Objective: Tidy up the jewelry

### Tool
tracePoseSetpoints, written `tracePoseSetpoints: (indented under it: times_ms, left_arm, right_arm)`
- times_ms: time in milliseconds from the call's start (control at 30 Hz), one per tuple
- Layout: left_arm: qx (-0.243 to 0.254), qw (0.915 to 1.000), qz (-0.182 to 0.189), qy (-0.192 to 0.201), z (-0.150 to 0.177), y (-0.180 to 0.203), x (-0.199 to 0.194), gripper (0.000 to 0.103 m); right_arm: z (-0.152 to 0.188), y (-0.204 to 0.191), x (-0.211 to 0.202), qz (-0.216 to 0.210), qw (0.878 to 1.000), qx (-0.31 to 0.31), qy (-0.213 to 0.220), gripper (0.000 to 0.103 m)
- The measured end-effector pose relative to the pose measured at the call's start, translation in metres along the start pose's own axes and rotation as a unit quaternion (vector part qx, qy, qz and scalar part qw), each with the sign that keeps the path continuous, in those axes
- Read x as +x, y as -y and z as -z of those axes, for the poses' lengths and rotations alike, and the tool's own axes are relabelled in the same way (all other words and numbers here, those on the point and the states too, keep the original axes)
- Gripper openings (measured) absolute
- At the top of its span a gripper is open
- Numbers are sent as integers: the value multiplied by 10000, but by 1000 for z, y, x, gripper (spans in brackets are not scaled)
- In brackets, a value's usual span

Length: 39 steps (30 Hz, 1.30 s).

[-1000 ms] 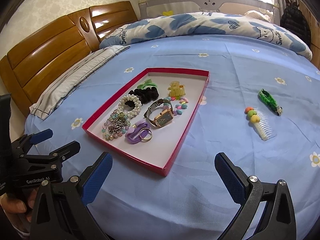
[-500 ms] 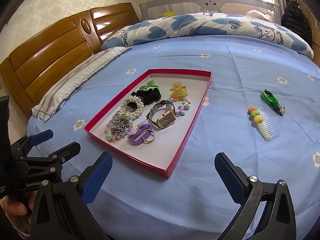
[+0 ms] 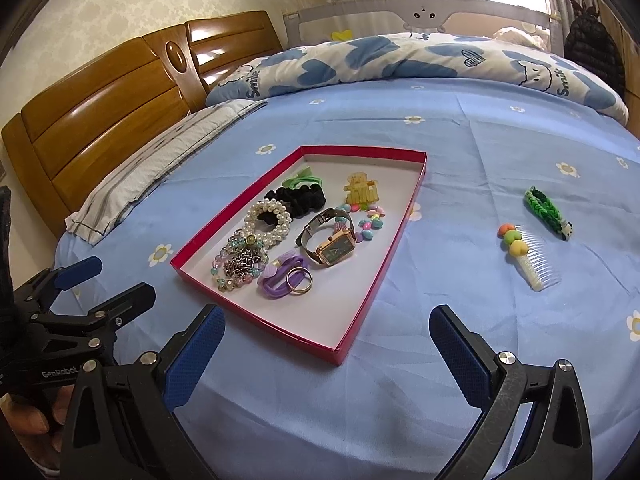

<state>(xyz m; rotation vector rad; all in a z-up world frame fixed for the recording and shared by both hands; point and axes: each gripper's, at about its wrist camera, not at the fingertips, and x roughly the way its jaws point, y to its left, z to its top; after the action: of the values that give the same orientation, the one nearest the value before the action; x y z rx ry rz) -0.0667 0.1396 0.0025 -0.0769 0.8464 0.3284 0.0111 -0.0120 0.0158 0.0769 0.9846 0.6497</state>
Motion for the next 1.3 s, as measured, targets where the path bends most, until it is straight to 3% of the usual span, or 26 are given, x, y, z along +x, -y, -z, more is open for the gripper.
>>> tracePoseSetpoints:
  times_ms: [1300]
  left_arm:
    - [21, 9999, 150, -78, 0, 5, 2, 103]
  right_arm:
    - [0, 5, -2, 45, 10000, 9, -77, 103]
